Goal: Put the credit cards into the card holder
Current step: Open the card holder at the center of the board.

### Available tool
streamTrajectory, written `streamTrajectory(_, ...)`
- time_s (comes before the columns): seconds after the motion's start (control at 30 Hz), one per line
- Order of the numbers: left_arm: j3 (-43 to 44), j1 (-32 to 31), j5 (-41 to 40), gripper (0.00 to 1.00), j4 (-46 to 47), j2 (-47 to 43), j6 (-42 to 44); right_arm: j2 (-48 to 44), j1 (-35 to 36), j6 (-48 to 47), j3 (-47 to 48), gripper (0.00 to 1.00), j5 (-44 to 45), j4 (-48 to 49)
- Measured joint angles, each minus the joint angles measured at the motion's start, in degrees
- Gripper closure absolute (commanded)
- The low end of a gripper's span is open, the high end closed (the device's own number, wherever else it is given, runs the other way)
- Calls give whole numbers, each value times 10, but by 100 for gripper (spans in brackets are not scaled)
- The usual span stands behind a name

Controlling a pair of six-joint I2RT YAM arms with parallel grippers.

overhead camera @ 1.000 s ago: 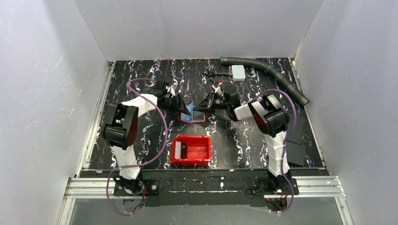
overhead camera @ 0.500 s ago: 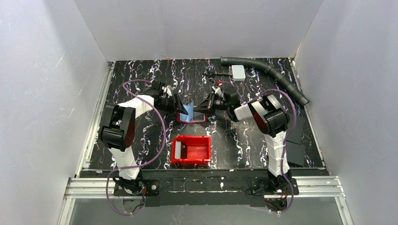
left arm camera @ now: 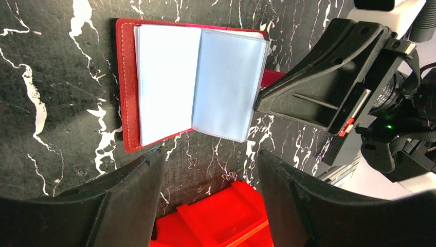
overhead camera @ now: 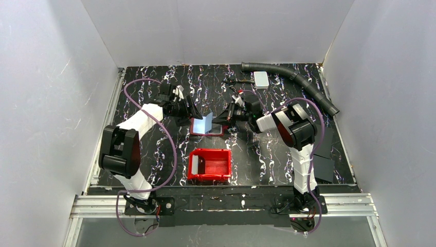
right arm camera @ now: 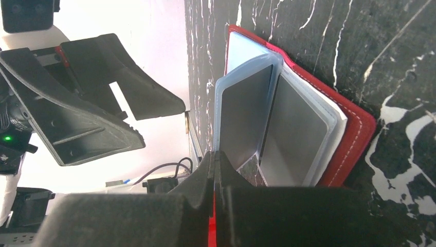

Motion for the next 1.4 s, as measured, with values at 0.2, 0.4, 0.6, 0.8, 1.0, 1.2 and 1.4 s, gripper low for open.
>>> streamTrajectory(0.2,1,0,-4,34,-3,5,-5,2,8,0,16,99,0,-1)
streamTrajectory(0.4,5,0,15,32,-2,8,-3,2,15,0,29,99,0,-2)
streamTrajectory(0.6,49,-17,27,38,-11,61,8,4,17,-2,31,99,0,-7)
streamTrajectory(0.8,57,-39,12,40,-38,77,31,12,17,-7,34,99,0,-21)
streamTrajectory(1.0,70,-47,-12,41,-61,79,47,12,17,-9,35,99,0,-23)
streamTrajectory(1.2,70,-47,-31,47,-74,80,53,12,16,-11,35,95,0,-24)
streamTrajectory(1.4,73,-47,-46,52,-90,83,59,12,16,-15,34,72,0,-24)
